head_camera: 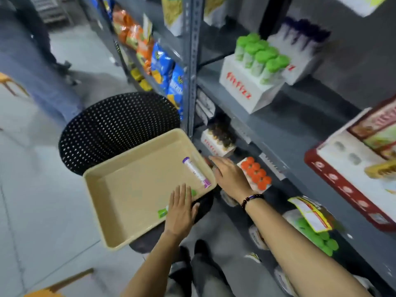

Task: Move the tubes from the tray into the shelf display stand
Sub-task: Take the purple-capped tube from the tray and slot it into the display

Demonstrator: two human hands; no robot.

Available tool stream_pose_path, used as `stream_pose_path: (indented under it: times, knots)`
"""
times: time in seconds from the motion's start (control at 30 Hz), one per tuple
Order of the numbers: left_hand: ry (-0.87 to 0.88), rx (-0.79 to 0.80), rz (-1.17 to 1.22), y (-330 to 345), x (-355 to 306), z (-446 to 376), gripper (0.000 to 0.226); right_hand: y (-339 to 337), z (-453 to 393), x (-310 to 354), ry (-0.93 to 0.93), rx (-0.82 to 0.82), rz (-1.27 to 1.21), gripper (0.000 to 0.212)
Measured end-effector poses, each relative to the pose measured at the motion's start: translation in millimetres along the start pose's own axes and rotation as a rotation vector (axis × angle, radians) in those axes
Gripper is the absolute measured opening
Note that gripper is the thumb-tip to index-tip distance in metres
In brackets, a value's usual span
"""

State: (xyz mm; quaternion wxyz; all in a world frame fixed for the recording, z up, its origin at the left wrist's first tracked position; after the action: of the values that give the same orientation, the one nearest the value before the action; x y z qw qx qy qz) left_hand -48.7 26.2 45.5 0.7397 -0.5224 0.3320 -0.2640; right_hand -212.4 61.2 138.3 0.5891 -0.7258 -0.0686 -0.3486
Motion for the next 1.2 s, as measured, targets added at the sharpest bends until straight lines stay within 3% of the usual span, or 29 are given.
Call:
stream_pose_path:
  times: [0.17, 0.43, 0.57, 0.77, 0.97, 1.2]
  knots:
    - [-0.146, 0.067, 0.089, 29.8, 22.1, -18.5, 0.077, 63.9, -48.4, -13.7, -0.047, 0.205, 0.05, 0.032]
    - [-0.225, 0.063, 0.067, 49.3, 28.0, -27.4, 0.061, 141.1, -93.5, -33.9, -0.003, 0.397, 0.252, 0.047]
    - [-0.209, 0.025, 0.054, 54.6, 29.1, -27.9, 0.059, 157.1, -106.6, -36.2, 0.045, 0.364, 0.353, 0.046]
    - [-0.194, 0.021, 0.035, 55.9, 29.4, -27.0, 0.059, 169.9, -118.3, -35.1, 0.085, 0.361, 0.408, 0.028]
    - [-0.23, 0.047, 0.078, 54.5, 30.7, -25.6, 0.07, 147.3, -112.8, -30.8, 0.147, 0.289, 0.165, 0.023]
    - [-0.253, 0.107, 0.068, 56.2, 30.5, -24.0, 0.083, 66.5, -100.6, -18.3, 0.24, 0.094, -0.063, 0.014]
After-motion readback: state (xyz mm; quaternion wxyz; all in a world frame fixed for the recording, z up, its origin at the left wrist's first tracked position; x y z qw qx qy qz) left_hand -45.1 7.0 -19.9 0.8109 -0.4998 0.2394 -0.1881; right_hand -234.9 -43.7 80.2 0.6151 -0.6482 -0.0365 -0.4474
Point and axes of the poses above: each hand's wrist, its own z-axis away from the middle knuckle, its own y-axis out of the palm, x = y × z, the point moved 3 cm from there along -z, towards the middle knuckle, and after that the axes turned 7 degrees about -z, right-handed, at the moved point
